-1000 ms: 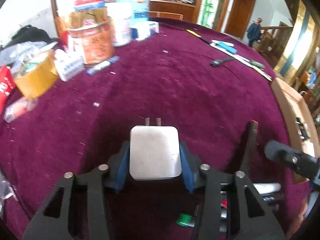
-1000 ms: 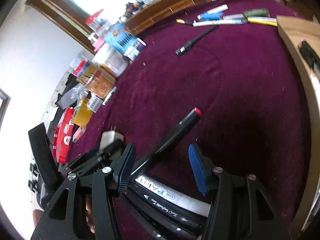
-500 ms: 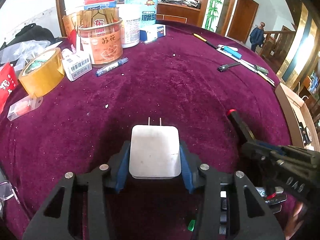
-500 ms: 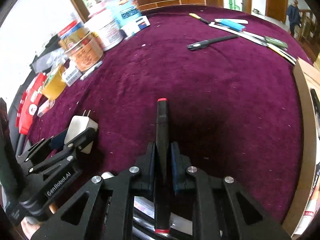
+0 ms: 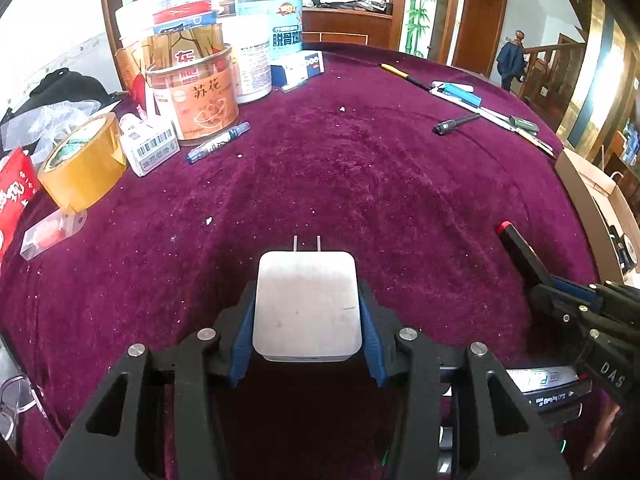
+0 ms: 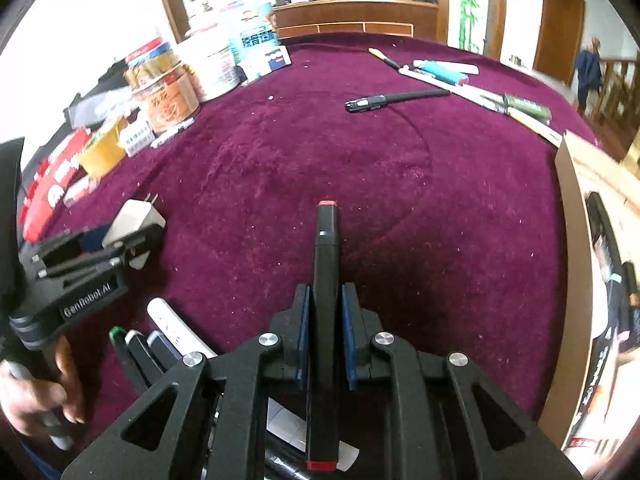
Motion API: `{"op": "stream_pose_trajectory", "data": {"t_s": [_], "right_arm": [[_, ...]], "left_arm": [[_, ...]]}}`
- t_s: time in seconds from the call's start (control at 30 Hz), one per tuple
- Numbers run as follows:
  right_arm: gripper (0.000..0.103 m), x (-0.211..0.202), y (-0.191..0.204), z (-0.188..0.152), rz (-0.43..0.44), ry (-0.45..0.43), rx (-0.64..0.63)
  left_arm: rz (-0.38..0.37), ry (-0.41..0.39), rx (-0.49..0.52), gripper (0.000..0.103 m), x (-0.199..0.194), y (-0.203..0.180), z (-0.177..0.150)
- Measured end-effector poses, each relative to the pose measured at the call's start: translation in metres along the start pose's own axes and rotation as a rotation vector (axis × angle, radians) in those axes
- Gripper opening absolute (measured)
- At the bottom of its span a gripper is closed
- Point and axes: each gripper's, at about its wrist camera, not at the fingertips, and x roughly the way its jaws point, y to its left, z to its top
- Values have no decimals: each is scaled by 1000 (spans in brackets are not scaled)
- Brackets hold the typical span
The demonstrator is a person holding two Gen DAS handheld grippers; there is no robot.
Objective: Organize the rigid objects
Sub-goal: 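Grasp the red-capped black marker with right tool, then carry the marker in right tool toward the tray while left tool holds the adapter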
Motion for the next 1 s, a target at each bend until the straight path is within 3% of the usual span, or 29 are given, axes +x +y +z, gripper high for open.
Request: {"op": "stream_pose_trajectory", "data": {"t_s": [0.4,0.67,1.0], "right_arm": [[13,-1,-1,-1,7,-8,-2],[12,-8,-10,1,94,-29,65],[12,-22,-14,8,129,-87,103]], "left_arm": [[4,-24,-15,44,-1,0,-2],[-27,-26,-34,43,-2,4,-1],[-96,-79,-55,43,-16,5,-1]]}}
